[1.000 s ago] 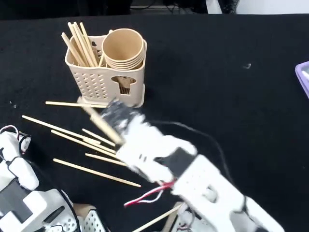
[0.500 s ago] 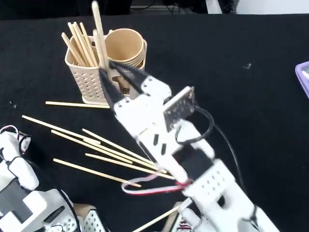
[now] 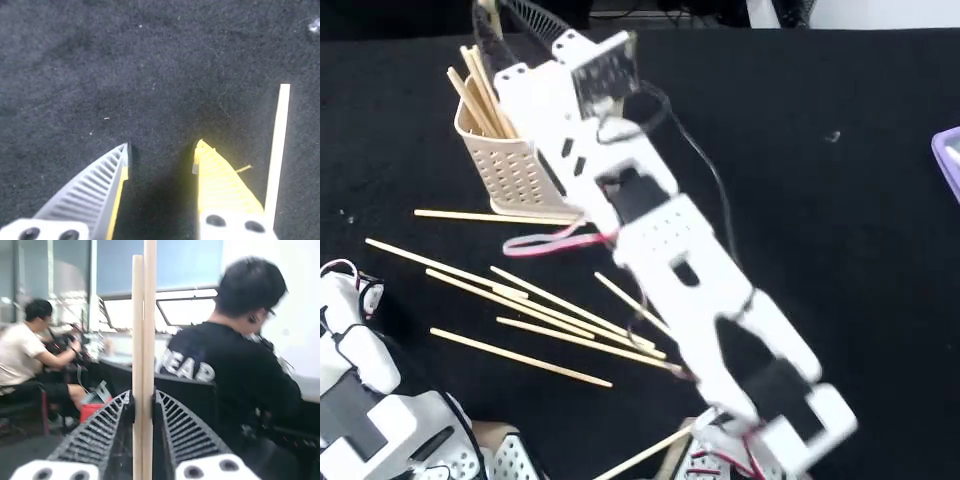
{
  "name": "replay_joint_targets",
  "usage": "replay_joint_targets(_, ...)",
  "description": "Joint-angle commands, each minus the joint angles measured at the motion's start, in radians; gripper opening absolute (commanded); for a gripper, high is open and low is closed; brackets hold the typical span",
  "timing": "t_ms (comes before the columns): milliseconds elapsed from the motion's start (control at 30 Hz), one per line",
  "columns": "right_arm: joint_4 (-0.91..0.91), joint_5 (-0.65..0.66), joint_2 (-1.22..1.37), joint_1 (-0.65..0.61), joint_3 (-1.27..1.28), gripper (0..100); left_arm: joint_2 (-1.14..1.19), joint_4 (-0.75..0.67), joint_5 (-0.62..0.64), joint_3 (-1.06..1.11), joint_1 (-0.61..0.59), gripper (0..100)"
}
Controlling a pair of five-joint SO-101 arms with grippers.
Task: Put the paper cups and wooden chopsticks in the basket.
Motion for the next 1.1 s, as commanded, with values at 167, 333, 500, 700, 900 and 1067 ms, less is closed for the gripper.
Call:
replay_joint_targets(167, 0.054, -0.012, 0.127, 0.032, -0.128, 1.3, 0.005, -0.003, 0.002, -0.054, 0.015, 21)
replay_joint_targets(333, 0.245, -0.012, 0.127, 0.002, -0.193, 8.4, 0.005, -0.005, 0.002, -0.054, 0.015, 21)
replay_joint_targets(500, 0.446, -0.009, 0.068, 0.002, -0.288, 12.3, 0.005, -0.005, 0.002, -0.054, 0.015, 21)
replay_joint_targets(700, 0.789, -0.005, -0.139, 0.023, -0.295, 11.9, 0.005, -0.005, 0.0, -0.054, 0.033, 21)
replay_joint_targets(900, 1.255, -0.003, -0.432, 0.046, -0.182, 12.3, -0.003, 0.003, -0.064, -0.048, 0.051, 21)
replay_joint_targets(1067, 1.347, -0.003, -0.671, 0.198, 0.019, 12.3, -0.006, 0.072, -0.175, -0.059, 0.153, 21)
